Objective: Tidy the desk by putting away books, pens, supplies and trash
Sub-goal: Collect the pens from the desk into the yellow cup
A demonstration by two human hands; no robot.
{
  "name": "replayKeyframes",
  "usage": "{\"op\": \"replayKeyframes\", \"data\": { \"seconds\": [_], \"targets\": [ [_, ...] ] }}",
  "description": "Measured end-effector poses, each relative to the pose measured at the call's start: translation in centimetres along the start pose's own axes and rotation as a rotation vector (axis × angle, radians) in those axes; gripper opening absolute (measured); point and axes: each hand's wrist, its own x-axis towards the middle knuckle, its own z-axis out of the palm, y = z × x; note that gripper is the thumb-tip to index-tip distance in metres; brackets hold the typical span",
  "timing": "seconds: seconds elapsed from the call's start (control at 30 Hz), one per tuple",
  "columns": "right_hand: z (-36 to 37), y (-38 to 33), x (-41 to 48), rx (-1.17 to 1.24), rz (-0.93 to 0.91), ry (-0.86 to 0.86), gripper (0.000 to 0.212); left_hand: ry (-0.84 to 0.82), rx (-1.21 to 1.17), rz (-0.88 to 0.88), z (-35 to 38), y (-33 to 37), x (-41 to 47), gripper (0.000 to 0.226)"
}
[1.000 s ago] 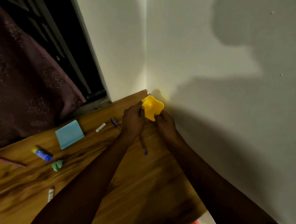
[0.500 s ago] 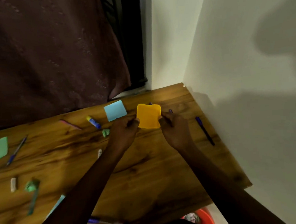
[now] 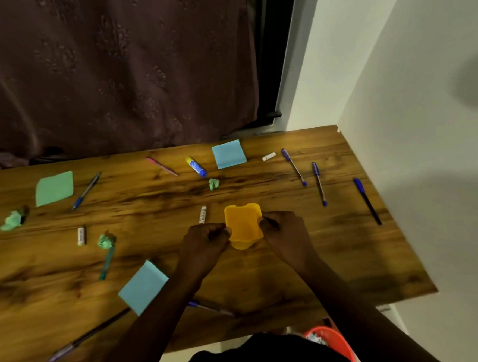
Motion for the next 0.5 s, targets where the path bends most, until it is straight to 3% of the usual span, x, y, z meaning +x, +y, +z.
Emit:
{"op": "replayKeyframes", "data": {
  "seconds": [0.17,0.4,0.5],
  "targets": [
    [0.5,0.1,-0.2,-0.007,0.025,0.000,0.025,-0.035,-0.007,-0.037,0.0,-1.0,0.2,0.011],
    [0.7,0.5,0.1,-0.013,0.050,-0.013,0.024,-0.055,-0.051,-0.070,-0.3,-1.3,0.3,0.011],
    [0.4,0.5,0.1,-0.017,0.053,-0.024,0.026,0.000,0.194,-0.024,-1.6,-1.5,0.2,0.014]
  ]
}}
